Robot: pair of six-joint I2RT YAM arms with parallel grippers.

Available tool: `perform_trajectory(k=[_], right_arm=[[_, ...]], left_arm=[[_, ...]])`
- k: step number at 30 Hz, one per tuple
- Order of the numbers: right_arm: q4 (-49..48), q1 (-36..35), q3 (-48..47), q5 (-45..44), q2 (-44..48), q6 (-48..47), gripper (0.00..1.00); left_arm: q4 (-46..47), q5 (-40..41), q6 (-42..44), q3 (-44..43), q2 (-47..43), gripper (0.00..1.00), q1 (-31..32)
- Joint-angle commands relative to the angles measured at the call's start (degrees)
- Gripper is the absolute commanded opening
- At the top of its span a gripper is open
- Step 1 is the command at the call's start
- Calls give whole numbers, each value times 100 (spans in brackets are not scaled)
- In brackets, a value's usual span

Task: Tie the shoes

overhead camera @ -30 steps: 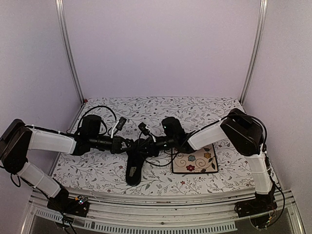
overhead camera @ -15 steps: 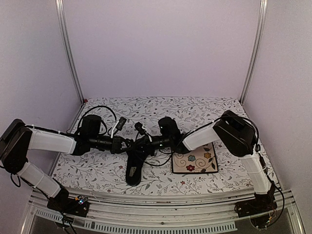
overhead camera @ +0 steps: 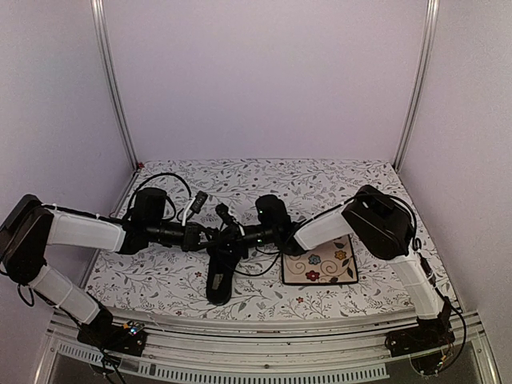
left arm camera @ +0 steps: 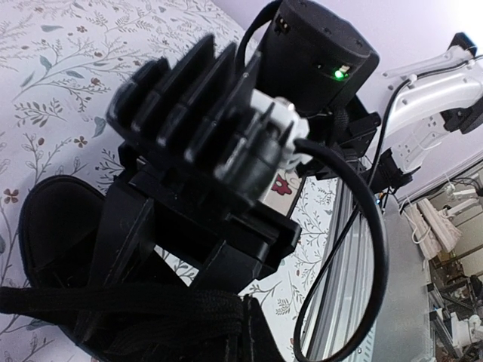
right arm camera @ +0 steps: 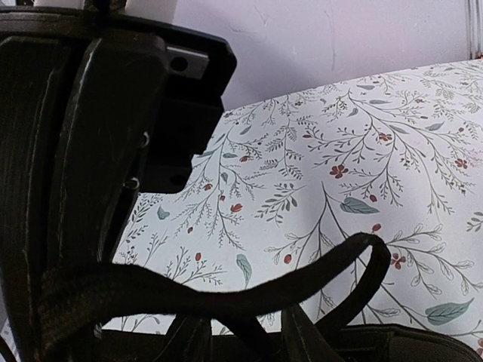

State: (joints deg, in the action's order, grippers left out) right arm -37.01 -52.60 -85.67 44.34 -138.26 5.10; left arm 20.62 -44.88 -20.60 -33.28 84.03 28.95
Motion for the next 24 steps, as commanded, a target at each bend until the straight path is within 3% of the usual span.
perform_trajectory(k=[1,6,9,16,24], right_arm=[[-81,-80,-221,96,-288,-36,32],[-133,-81,-205,-104,-234,24,10],[-436,-47,281,-473,79,104,3],[-1019,241,1736,-956,1455,480,2],[716,335,2174,-1378,2542,-29,2]], left_arm=[[-37,-95,85,-126,26,0,-65],[-51,-63,91,-118,2,0,-82],[-44,54,103,-64,-78,0,-95],[-35,223,109,40,-210,0,-153],[161,478,-58,45,-204,0,-158]])
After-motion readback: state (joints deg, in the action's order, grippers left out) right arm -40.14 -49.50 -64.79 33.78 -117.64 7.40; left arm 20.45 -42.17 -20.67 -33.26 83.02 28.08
